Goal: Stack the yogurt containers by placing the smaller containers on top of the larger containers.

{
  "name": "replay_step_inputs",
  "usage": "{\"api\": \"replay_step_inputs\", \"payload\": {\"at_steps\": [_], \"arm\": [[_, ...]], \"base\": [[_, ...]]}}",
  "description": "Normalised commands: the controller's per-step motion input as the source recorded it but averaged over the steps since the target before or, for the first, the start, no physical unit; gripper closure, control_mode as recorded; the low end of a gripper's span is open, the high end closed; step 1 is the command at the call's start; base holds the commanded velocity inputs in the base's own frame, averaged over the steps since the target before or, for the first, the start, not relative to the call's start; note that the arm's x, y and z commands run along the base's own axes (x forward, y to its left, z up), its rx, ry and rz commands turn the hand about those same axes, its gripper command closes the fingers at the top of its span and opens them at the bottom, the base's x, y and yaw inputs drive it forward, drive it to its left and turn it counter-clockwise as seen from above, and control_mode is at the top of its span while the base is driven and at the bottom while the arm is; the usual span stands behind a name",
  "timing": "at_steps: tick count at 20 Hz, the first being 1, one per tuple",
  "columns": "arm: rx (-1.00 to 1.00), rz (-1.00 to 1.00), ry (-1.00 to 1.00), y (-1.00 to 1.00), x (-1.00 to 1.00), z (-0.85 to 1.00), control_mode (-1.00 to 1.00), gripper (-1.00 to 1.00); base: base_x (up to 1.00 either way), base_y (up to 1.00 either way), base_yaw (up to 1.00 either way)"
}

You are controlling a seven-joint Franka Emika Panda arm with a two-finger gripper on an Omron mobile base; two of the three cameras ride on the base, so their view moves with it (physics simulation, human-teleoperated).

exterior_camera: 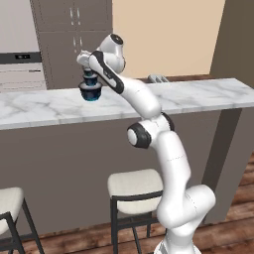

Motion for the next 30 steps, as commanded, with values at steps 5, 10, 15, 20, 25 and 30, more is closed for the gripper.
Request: {"api": "replay_step_inputs", "payload": {"at_steps": [5,10,15,20,25,30], "arm": [[-0.01,0.02,0.11,0.00,0.00,0.24,-1.00,-1.00],[0.00,0.01,0.11,0.00,0.00,0.35,-1.00,-1.00],[0.00,0.00,0.16,-0.17,-0.21,0.77,-1.00,-1.00],[-0.01,0.00,0.23,-0.60,-0.82,0.73,-1.00,-1.00],[-0.02,0.00,0.13,-0.62,-1.00,0.40,-1.00,-1.00],[-0.04,0.00,-0.06,-0.50,-1.00,-0.13,-1.00,-1.00]], "base": [[0.00,0.00,0.00],[0.00,0.00,0.00],[0.00,0.00,0.00],[0.00,0.00,0.00],[0.00,0.00,0.00],[0.00,0.00,0.00]]}}
